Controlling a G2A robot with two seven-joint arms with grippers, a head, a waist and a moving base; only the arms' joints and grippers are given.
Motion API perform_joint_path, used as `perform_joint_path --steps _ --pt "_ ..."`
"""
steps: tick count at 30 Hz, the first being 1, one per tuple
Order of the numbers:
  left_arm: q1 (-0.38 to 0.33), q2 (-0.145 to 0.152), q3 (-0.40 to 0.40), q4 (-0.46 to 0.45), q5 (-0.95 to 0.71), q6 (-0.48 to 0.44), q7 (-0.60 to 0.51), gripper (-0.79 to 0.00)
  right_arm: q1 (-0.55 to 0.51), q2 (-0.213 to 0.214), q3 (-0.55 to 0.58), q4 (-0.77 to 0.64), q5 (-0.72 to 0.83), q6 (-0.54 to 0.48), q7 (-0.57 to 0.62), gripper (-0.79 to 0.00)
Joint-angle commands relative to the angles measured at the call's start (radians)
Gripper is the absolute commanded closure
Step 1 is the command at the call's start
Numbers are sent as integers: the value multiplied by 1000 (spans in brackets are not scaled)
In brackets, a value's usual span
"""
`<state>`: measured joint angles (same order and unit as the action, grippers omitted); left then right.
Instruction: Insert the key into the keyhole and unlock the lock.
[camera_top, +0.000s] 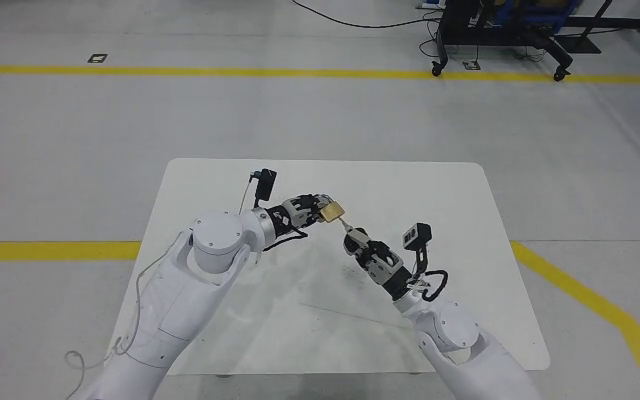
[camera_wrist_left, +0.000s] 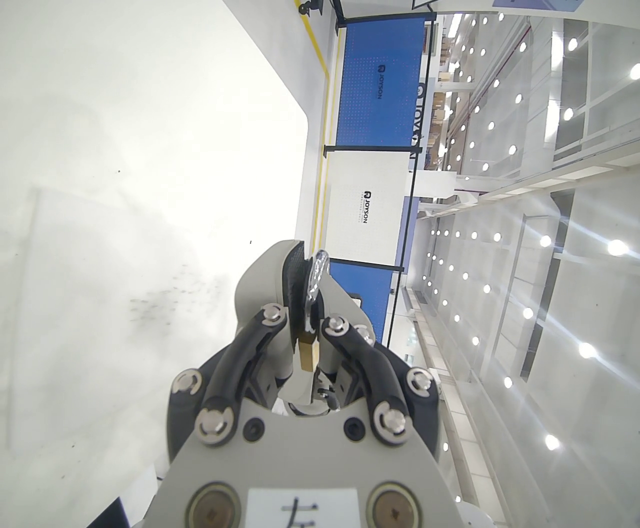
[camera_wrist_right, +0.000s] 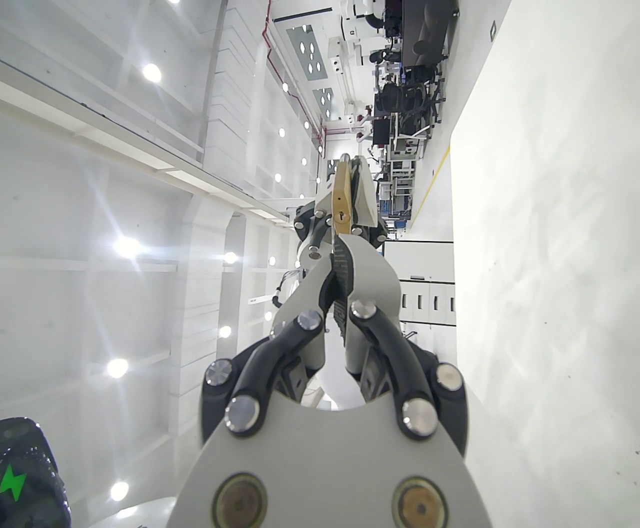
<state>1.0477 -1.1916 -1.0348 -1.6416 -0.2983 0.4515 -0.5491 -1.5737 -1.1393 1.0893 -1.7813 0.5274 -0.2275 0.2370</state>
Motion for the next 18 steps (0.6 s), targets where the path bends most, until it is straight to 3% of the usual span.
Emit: perform_joint_path --steps 1,18 --pt "2 0 -1 -2 3 0 0 0 2 -2 -4 1 -5 8 -4 0" --pt "13 -1 -4 -18 27 9 9 0 8 -21 -2 -13 -27 34 -64 0"
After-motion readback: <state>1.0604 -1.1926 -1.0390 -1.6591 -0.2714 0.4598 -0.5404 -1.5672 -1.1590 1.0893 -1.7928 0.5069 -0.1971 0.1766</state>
